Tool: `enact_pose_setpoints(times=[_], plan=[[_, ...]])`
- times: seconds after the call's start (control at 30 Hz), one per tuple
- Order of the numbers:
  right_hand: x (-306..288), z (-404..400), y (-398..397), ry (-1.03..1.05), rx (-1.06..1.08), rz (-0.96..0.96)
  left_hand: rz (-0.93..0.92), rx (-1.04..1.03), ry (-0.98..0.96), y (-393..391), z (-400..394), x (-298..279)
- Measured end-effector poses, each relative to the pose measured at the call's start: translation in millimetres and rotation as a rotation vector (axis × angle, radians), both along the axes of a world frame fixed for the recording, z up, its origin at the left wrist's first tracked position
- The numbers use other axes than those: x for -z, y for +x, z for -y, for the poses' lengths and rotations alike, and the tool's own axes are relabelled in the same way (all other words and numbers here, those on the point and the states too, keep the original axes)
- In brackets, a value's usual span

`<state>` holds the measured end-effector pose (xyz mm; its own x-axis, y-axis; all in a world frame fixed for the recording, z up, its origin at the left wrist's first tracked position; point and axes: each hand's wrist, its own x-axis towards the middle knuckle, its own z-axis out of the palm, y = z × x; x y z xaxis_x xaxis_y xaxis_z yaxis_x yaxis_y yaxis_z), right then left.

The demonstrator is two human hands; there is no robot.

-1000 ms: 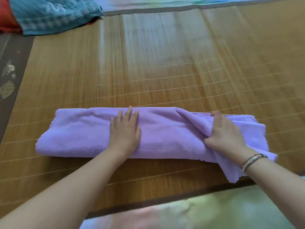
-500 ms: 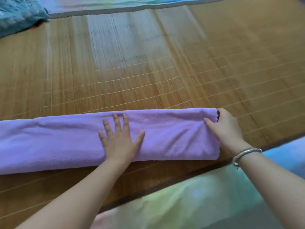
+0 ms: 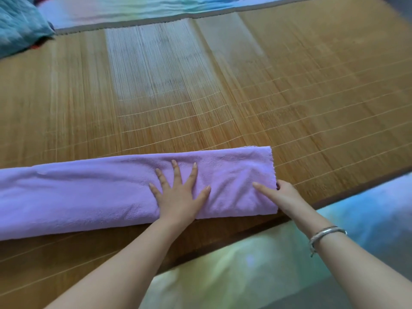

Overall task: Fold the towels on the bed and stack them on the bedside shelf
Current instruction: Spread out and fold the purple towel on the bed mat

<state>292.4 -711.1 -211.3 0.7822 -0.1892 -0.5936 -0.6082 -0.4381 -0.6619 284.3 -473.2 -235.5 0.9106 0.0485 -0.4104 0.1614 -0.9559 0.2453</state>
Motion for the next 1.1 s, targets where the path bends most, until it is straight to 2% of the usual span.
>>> enact_pose_setpoints(times=[0.1, 0.2, 0.23, 0.3, 0.33, 0.43, 0.47, 0.53, 0.6, 0.7, 1.0, 1.1], plan=[[-4.5, -8.0, 0.4, 0.143, 0.094, -0.082, -0.012, 0.066, -0.07, -4.6, 4.4, -2.0], [-26.2, -11.8, 4.0, 0.63, 0.274, -0.237, -0.042, 0.09, -0.21, -8.5, 8.1, -4.9], [-33.8, -13.4, 4.7, 0.736, 0.309, -0.255, -0.069, 0.076, -0.271, -7.5, 9.2, -4.6], [-53.6, -19.0, 7.1, 0.807, 0.298, -0.211, -0.149, 0.027, -0.401, -1.3, 16.1, -6.8], [-63.0, -21.0, 8.0, 0.834, 0.282, -0.164, -0.205, -0.001, -0.513, 3.2, 21.0, -11.3], [-96.5, -28.4, 11.4, 0.896, 0.21, -0.036, -0.48, -0.345, -1.224, 8.9, 38.9, -33.5], [-107.3, -30.5, 12.9, 0.893, 0.197, -0.008, -0.545, -0.37, -1.404, 9.4, 44.1, -41.0], [-123.6, -39.5, 14.7, 0.808, 0.184, 0.037, -0.619, -0.372, -1.558, 9.5, 52.5, -49.0], [-127.0, -59.9, 15.9, 0.638, 0.112, 0.061, -0.628, -0.419, -1.633, 6.7, 50.5, -49.5], [-120.5, -108.9, 13.4, 0.396, -0.011, 0.075, -0.541, -0.583, -1.617, 5.5, 13.7, -40.6], [-95.2, -283.7, 6.0, 0.529, -0.053, 0.069, -0.265, -0.805, -1.547, -3.6, -184.6, -57.5], [-97.6, -322.1, 3.8, 0.52, -0.22, -0.04, -0.179, -0.884, -1.559, -5.2, -223.4, -66.2]])
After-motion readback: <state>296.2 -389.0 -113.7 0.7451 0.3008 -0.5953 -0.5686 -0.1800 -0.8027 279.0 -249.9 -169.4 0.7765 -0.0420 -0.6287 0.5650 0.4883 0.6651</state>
